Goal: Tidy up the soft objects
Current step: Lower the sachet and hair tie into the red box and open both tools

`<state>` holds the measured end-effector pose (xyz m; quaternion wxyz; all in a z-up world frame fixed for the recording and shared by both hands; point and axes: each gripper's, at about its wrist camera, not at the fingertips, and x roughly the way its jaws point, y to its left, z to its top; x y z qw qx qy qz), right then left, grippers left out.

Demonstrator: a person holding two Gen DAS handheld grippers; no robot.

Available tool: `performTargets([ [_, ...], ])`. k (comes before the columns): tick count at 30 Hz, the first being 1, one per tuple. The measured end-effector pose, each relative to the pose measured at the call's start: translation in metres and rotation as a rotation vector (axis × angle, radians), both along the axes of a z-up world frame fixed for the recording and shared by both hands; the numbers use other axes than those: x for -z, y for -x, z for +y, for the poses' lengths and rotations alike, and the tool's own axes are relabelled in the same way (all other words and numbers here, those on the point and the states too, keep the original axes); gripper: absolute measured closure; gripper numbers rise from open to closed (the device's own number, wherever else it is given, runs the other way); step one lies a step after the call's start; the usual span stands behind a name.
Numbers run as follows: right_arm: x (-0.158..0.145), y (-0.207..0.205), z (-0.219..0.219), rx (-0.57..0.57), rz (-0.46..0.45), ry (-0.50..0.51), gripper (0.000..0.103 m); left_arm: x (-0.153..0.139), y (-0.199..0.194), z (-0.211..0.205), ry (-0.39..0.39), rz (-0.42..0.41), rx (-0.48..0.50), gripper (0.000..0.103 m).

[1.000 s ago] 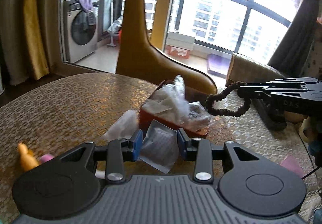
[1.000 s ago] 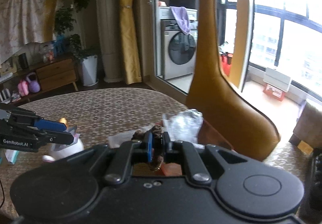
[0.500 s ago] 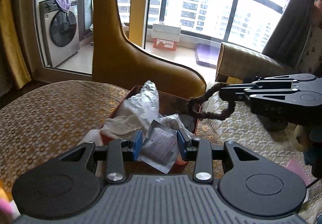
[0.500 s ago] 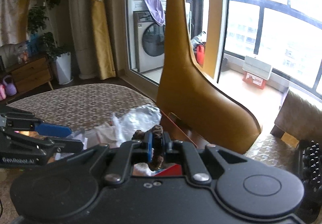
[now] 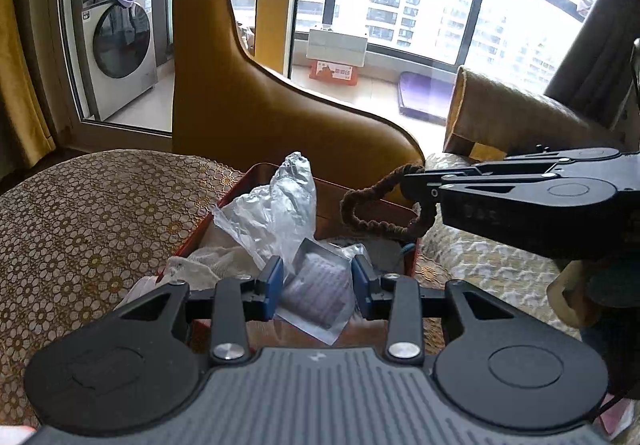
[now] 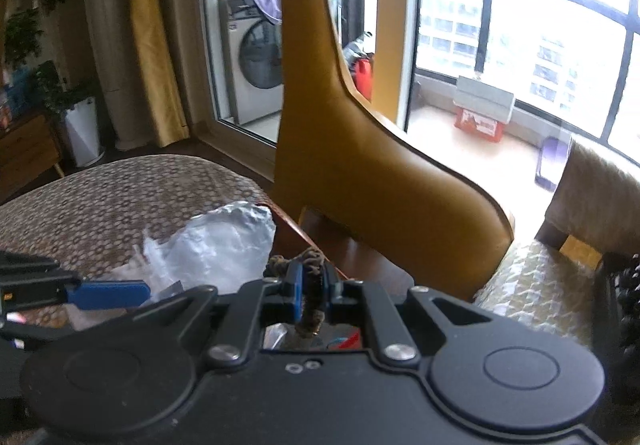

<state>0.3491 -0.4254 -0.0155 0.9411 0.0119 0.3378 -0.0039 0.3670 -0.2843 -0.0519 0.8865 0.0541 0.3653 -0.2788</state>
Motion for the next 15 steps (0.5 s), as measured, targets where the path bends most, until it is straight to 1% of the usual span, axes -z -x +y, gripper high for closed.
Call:
performTargets([
  [6,0.022,-0.018,0.003,0.013,0.043,-0.008,0.095,0.014,-0.021,-0.008,-0.019,0.021,-0.015,0.067],
  [12,0.041,-0.021,0.011,-0.016,0.082,0.008,0.094,0.031,-0.033,-0.008,-0.043,0.049,-0.031,0.067],
  [15,0.045,-0.019,0.015,-0.029,0.097,0.014,0.094,0.037,-0.036,-0.007,-0.050,0.064,-0.034,0.067],
])
